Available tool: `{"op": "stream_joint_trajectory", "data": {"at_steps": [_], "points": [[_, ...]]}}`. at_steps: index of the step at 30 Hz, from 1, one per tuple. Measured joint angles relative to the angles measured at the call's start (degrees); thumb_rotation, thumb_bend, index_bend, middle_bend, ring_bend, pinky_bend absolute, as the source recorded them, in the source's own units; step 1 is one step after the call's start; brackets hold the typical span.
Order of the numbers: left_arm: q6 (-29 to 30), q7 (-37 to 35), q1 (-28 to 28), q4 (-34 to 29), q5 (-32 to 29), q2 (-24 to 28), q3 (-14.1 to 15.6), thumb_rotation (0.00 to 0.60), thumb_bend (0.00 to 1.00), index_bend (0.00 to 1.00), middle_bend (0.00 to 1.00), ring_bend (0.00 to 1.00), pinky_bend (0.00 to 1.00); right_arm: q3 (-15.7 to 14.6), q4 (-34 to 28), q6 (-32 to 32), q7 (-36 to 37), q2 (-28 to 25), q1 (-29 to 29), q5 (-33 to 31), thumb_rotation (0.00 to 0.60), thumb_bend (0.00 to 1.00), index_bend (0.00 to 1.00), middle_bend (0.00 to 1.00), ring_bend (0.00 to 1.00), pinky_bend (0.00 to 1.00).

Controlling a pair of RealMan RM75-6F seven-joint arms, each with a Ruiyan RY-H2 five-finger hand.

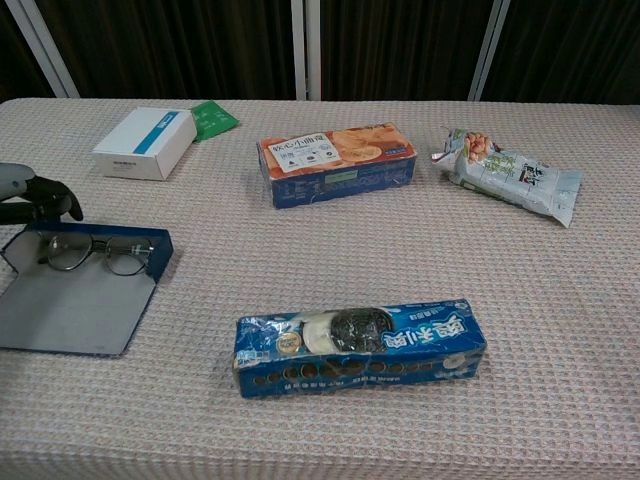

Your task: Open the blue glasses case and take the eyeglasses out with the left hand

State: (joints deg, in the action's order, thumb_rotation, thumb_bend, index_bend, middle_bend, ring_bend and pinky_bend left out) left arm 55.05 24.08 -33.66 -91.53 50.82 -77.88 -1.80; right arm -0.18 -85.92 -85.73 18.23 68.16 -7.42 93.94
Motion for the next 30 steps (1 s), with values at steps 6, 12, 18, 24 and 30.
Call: {"op": "stream_joint_trajectory", "data": {"at_steps": [6,12,18,24,30], "points": [[0.28,-1.66,1.25,-5.23,1.62,3.46,0.96,0.037,0.45,0.25,0.3,0.13,0.11,0.02,0.07,0.15,0.07,0.05,0.09,-0.35,0.6,0.32,0.01,0.05,0.0,0.0],[4.16,-3.67,2.73,-3.18,9.48,0.94,1.26,0.342,0.38,0.27,0.27,0.13,0.11,0.0,0.09,0.25,0.08,0.15,0.02,-0.29,0.6,0.31,0.01,0.05,0.0,0.0],[5.17,-3.31,3.22,-0.57,11.81,-2.22,1.41,0.461,0.36,0.32,0.27,0.13,0.11,-0.03,0.23,0.13,0.36,0.1,0.27,-0.58,0.6,0.31,0.01,0.05,0.0,0.0],[4.39,-2.49,3.06,0.66,10.47,-3.62,0.78,0.518,0.37,0.35,0.27,0.13,0.11,-0.1,0.45,0.08,0.63,0.2,0.41,-0.62,0.6,0.31,0.01,0.05,0.0,0.0],[3.15,-2.52,2.86,1.24,8.63,-3.65,0.03,0.5,0.41,0.36,0.27,0.13,0.11,-0.06,0.61,0.06,0.89,0.23,0.46,-0.69,0.6,0.31,0.01,0.05,0.0,0.0]]}}
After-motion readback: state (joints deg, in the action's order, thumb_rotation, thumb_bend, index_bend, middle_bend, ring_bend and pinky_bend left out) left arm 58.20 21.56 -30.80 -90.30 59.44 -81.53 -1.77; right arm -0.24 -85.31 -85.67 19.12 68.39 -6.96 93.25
